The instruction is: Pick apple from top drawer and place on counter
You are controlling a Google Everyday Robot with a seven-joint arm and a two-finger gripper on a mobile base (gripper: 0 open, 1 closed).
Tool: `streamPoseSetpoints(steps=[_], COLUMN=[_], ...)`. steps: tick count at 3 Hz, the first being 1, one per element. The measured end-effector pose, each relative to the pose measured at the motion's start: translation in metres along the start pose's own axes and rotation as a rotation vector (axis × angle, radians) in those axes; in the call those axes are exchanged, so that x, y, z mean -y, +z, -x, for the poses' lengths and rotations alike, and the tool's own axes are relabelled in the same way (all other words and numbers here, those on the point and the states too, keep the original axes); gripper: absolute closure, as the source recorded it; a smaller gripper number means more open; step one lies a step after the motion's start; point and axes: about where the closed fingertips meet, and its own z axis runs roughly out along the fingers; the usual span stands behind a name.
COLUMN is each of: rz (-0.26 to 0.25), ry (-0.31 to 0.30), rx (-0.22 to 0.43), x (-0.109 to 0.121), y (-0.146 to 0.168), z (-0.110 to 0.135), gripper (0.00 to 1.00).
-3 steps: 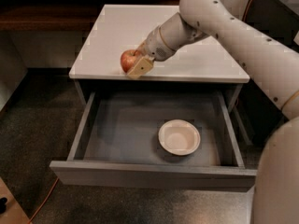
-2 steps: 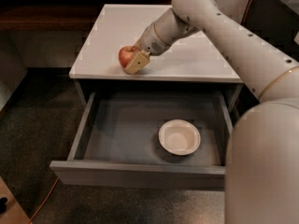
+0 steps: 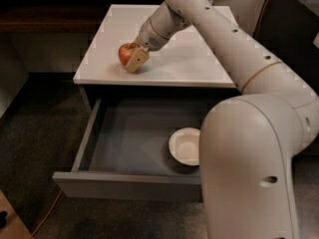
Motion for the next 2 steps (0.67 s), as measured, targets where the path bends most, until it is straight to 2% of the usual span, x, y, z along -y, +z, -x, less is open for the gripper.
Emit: streamPoseSetpoints(steps=[1,2], rz=[0.007,0.013], ry=[-0.027,-0.026], rx=[-0.014,-0.014], x=[0.0017,0.0007], y=[0.0070,0.0107], z=[0.0075,0.0074], gripper=[0.55,0.31])
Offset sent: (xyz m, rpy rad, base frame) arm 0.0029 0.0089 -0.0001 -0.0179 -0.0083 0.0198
